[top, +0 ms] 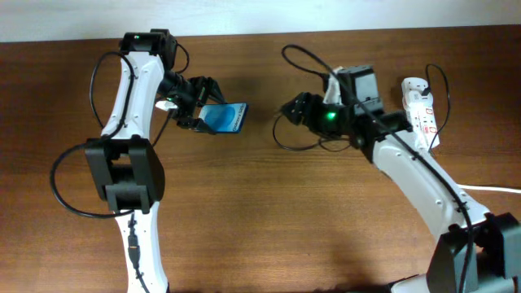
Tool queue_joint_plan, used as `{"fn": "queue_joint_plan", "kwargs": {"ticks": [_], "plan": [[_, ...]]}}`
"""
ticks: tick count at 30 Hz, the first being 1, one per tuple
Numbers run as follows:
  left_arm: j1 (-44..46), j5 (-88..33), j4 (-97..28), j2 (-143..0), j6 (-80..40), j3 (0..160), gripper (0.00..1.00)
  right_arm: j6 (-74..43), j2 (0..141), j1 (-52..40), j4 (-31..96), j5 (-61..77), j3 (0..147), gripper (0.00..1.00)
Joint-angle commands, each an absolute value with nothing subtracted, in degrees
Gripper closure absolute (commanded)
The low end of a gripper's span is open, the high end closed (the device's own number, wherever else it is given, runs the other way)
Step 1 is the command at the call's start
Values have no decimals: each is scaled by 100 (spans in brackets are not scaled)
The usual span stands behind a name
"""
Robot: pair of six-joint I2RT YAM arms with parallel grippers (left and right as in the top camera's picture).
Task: Plug charger to phone and switch on socket
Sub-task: 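Raise the phone upright with the left gripper, bottom port facing right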
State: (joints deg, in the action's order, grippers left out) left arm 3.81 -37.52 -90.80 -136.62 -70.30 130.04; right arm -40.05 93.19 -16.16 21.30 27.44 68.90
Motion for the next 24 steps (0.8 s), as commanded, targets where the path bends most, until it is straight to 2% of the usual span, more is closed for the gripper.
{"fn": "queue_joint_plan", "kwargs": {"ticks": [1,7,11,16,21,24], "plan": [[539,-3465,-9094,-13638,-7290,13141,100,-3951,9321,-2008,1894,2829,6976,27],[967,-3470,-9098,-13638,-7286,13141,100,-4403,9804,-2206,1688,3245,6976,27],[1072,-3494,-9096,-13638,-7288,13141,100,-4403,9939,-2357,1455,3232,6976,31],[1151,-3811,-9091,-13638,-7286,13141,100,-4757,10156,-2628,1149,2812,6976,43],[1313,-3813,-9056,-13638,-7288,13141,100,-4853,10175,-2749,1111,2473,6976,49],[1446,-3813,-8941,-13638,-7288,13141,100,-4853,10175,-2749,1109,2477,6976,60]]}}
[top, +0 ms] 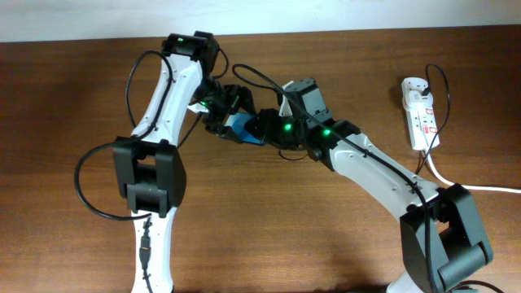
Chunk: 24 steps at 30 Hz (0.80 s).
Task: Plug charger to phone and switch on socket
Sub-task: 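Raise the phone upright with the left gripper, bottom port facing right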
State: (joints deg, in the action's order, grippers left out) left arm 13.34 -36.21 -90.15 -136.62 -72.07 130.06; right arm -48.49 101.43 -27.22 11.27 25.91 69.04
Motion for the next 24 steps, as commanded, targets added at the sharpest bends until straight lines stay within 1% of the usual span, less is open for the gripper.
{"fn": "queue_joint_plan", "kwargs": {"ticks": [1,11,14,15,19,22,24], "plan": [[1461,-3813,-8921,-13638,-7288,13141,100,-4853,10175,-2749,1109,2480,6976,65],[1459,-3813,-8921,-13638,-7288,13141,100,-4858,10175,-2749,1125,2502,6976,84],[1459,-3813,-8921,-13638,-7288,13141,100,-4856,10175,-2749,1111,2502,6976,95],[1459,-3815,-8921,-13638,-7288,13141,100,-4858,10173,-2749,1103,2502,6976,96],[1459,-3815,-8923,-13638,-7286,13141,100,-4858,10173,-2727,974,2650,6978,96],[1448,-3828,-8947,-13638,-7161,13141,100,-4849,10162,-2554,1133,2648,6978,96],[1446,-4025,-8882,-13638,-6254,13141,100,-4626,10084,-2268,1354,2648,6978,96]]}}
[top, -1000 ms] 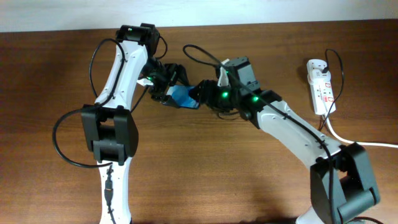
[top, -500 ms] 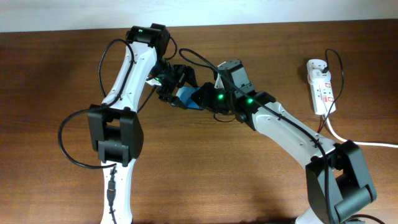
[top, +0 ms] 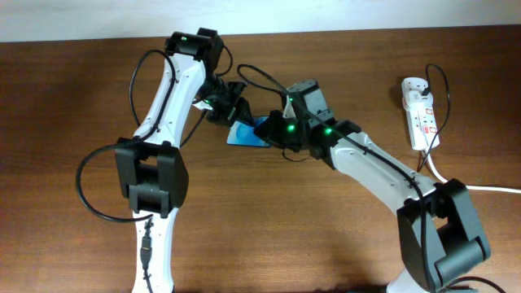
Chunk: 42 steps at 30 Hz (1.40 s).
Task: Plug charger to phone and switch on socket
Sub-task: 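Raise the phone upright with the left gripper, bottom port facing right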
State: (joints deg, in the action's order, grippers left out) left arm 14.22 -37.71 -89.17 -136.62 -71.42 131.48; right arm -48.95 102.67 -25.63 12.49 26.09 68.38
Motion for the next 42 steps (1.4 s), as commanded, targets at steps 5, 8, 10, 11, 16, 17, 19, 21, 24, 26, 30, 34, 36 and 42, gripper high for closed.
{"fn": "queue_joint_plan", "kwargs": {"ticks": [5,8,10,11,16,17,19,21,24,26,30,34,36,42], "plan": [[1444,-6539,-7564,-13638,-2296,13141,91,-3966,8930,-1337,1968,2287,6978,96],[1444,-7275,-7107,-13638,-1852,13141,83,-4416,7745,-692,2429,2078,6976,96],[1450,-7535,-6912,-13638,-1852,13141,82,-4998,7404,-344,2421,2073,6971,96],[1461,-7583,-6816,-13638,-1852,13141,80,-5297,7402,-248,2327,2075,6969,96],[1459,-8423,-6353,-13638,-2224,13141,73,-7072,8252,-513,764,2112,6716,96],[1459,-8663,-6084,-13638,-2456,13141,73,-7260,8385,-578,451,2112,6716,96],[1459,-8764,-5588,-13638,-3166,13141,74,-7830,8663,-773,-274,2040,6716,96],[1459,-8761,-4993,-13638,-3894,13141,75,-8073,8792,-921,-591,1892,6716,96],[1459,-8449,-4117,-13638,-5203,13141,72,-8075,8805,-1061,-757,1791,6718,96],[1459,-8128,-3586,-13638,-5959,13141,69,-8289,8805,-1129,-781,1837,6718,96],[1505,-7522,-2307,-13638,-7146,13141,68,-8370,8809,-1173,-864,1815,6718,96],[1581,-6893,-2104,-13638,-7697,13141,73,-8460,8809,-1358,-1251,1708,6718,96],[1693,-6722,-2043,-13638,-7926,13141,77,-8479,8833,-1540,-1247,1400,6718,96],[1828,-6429,327,-13638,-9476,13141,79,-8626,8884,-1896,-1264,1288,6718,96]]}}
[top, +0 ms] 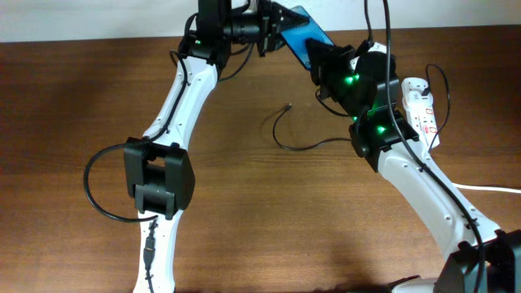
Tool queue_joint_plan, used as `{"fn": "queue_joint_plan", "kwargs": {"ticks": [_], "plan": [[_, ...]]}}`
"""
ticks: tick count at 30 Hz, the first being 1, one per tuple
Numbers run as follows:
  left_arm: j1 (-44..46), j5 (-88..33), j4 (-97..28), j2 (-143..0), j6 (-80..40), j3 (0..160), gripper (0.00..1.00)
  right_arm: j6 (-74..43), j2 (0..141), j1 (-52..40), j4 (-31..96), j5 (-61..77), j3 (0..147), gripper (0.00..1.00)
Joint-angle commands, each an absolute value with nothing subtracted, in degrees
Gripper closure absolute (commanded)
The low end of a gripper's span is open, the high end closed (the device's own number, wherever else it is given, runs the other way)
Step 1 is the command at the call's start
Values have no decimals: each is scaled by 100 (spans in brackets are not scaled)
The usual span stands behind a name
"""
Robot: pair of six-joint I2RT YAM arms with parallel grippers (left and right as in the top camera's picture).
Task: Plug charger to phone and switch on socket
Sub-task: 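Raise the phone upright with the left gripper, bottom port facing right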
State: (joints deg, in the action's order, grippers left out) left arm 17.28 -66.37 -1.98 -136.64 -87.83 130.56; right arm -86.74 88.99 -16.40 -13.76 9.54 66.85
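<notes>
The blue phone [299,31] is held high above the table's far edge, tilted, with my left gripper [273,23] shut on its left end. My right gripper [320,59] is raised against the phone's right lower end; the overhead view does not show how its jaws stand. The black charger cable [281,140] lies loose on the table in a loop, and its free plug end [289,106] points away from the phone. Further right lies the white power strip [419,110] with a cable plugged into it.
A white lead [480,189] runs from the power strip off the right edge. Both arms' own black cables arch over the far side of the brown table [81,122].
The phone lay flat on the table's middle with both grippers at it. Now both arms are raised at the far edge, the phone is aloft, and the charger plug lies alone on the table.
At first my left gripper held the phone at the left and my right gripper held the cable end near the middle. Then both met at the table's middle, and the phone lay flat between them. Now the phone is lifted and the cable lies loose.
</notes>
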Motion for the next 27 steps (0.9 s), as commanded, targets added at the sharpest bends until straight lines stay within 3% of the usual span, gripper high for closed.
{"fn": "queue_joint_plan", "kwargs": {"ticks": [1,4,7,8,9,11,12,13,14,18,23,27], "plan": [[1828,-6410,416,-13638,-9476,13141,83,-8626,8884,-1903,-1264,1284,6718,96],[1828,-6420,423,-13638,-9472,13141,98,-8626,8884,-1903,-1267,1284,6718,96],[1826,-6399,423,-13638,-9472,13141,100,-8626,8882,-1903,-1269,1282,6718,93],[1822,-6403,425,-13638,-9470,13141,100,-8602,8884,-1903,-1267,1286,6718,82],[1809,-6453,425,-13638,-9424,13141,100,-8578,8882,-1900,-1267,1284,6718,64],[1758,-6473,423,-13638,-9233,13141,100,-8388,8882,-1900,-1271,1284,6718,48],[1712,-6512,423,-13638,-9164,13141,100,-8141,8882,-1900,-1269,1282,6718,35],[1603,-6622,421,-13640,-9137,13139,100,-7686,8882,-1833,-1175,1306,6718,13],[1520,-6665,388,-13640,-8936,13139,100,-7555,8877,-1780,-1092,1326,6718,9],[1122,-7081,-294,-13640,-7710,13139,100,-6493,8875,-1334,-838,2228,6718,6],[272,-7181,-3420,-13640,-4698,13139,100,-4681,8877,-1009,805,2759,6718,6],[104,-7131,-5144,-13640,-2626,13139,100,-4609,9391,-1011,1223,2873,6718,7]]}}
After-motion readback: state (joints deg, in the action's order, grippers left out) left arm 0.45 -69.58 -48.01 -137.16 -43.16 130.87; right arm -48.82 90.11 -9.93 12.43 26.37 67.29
